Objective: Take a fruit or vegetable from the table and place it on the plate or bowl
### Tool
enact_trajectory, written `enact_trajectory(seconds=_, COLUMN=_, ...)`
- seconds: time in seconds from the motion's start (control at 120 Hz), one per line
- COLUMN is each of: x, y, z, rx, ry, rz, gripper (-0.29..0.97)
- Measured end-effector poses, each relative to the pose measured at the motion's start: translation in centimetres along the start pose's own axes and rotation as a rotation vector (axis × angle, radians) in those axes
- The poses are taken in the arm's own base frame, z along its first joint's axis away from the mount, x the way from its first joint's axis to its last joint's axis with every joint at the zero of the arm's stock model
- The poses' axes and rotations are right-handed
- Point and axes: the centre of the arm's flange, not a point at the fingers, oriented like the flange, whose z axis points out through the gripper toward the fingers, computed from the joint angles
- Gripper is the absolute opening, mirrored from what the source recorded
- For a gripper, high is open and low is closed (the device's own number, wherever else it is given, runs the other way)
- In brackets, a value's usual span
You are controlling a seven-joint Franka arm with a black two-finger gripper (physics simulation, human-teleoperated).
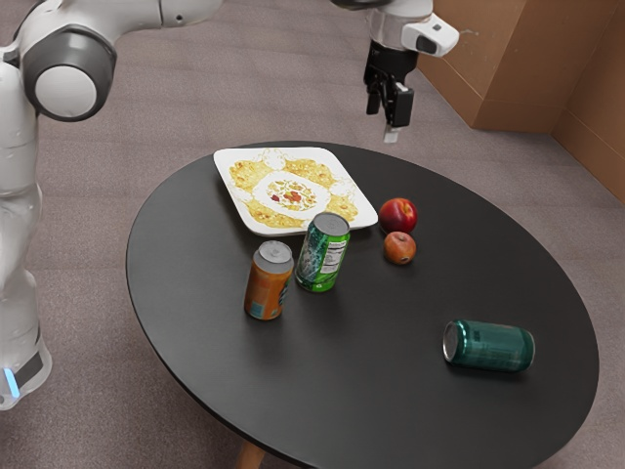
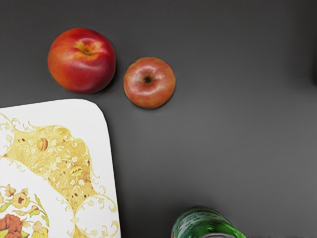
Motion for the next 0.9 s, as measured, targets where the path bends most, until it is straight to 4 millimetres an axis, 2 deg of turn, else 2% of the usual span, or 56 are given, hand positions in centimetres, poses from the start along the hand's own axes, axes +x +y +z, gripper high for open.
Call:
enact_trajectory(seconds=0.325, x=-0.6, y=0.1, z=-0.2, rx=-0.003, ry=-0.034, rz=0.023, gripper=0.68)
enact_trajectory(seconds=0.583, x=-1.2, y=0.1, z=-0.5, rx=0.016, ry=-0.079, rz=0.19, gripper=0.67)
enact_trajectory(seconds=0.9, x=0.9, y=0.9, z=4.0, rx=0.039, ry=-0.093, rz=0.578, gripper=0.67)
